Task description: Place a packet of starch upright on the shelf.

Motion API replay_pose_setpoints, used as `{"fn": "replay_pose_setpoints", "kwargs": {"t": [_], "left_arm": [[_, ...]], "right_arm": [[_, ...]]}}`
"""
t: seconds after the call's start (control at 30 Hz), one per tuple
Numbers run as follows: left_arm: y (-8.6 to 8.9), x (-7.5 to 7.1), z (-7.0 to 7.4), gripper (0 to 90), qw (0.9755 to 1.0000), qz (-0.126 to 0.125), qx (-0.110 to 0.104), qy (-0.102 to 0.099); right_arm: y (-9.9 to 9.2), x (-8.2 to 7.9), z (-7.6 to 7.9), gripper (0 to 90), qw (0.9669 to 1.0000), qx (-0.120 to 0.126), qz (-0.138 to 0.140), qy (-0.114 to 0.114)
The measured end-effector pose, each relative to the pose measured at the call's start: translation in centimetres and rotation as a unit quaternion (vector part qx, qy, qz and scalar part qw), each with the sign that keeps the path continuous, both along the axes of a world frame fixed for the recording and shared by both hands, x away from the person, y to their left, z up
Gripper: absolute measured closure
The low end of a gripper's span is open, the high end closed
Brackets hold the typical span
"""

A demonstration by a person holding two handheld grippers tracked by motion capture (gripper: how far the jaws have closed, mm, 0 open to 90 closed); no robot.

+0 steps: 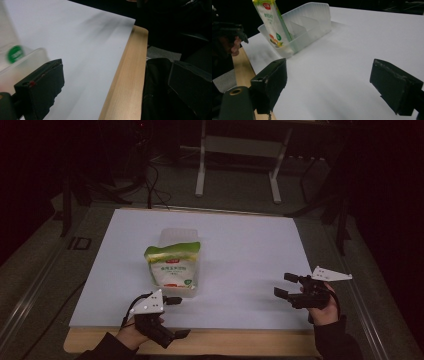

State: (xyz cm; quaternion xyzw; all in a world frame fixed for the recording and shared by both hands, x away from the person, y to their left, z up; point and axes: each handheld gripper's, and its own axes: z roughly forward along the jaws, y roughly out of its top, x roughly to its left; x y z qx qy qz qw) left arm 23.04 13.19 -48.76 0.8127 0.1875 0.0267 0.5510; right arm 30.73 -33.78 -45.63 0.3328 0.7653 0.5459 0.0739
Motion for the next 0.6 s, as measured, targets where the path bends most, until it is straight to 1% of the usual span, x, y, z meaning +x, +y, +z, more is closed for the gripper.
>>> {"fn": "replay_pose_setpoints", "kwargs": {"t": [0.1, 0.17, 0.27, 0.33, 0.43, 0.5, 0.53, 0.6], "left_arm": [[-1.1, 0.3, -0.1, 0.8, 0.9999, -0.009, -0.012, 0.006], [-1.8, 0.5, -0.2, 0.8, 0.9998, -0.016, -0.009, 0.004], [-2.8, 0.8, -0.1, 0.8, 0.9996, -0.024, -0.01, 0.002], [-3.4, 1.1, 0.0, 0.8, 0.9996, -0.027, -0.011, -0.004], [-4.2, 1.5, 0.0, 0.8, 0.9994, -0.033, -0.012, -0.005], [-4.7, 1.7, -0.1, 0.8, 0.9993, -0.034, -0.015, -0.004], [-5.0, 1.8, -0.1, 0.8, 0.9993, -0.035, -0.017, -0.004], [-5.4, 1.9, -0.2, 0.8, 0.9992, -0.036, -0.015, -0.01]], "right_arm": [[0.1, -0.1, -0.1, 14.2, 1.0, 0.001, -0.001, -0.002], [0.2, -0.2, -0.2, 14.2, 1.0, -0.004, 0.0, -0.002], [0.5, -0.3, -0.4, 14.2, 1.0, -0.008, 0.002, -0.003], [0.8, -0.4, -0.6, 14.2, 0.9999, -0.01, 0.003, -0.002], [1.3, -0.6, -0.9, 14.1, 0.9998, -0.018, 0.001, -0.008], [1.7, -0.6, -1.1, 14.1, 0.9994, -0.03, -0.001, -0.014], [1.9, -0.7, -1.2, 14.1, 0.9994, -0.03, 0.0, -0.015], [2.4, -0.7, -1.4, 14.1, 0.9992, -0.036, 0.005, -0.018]]}}
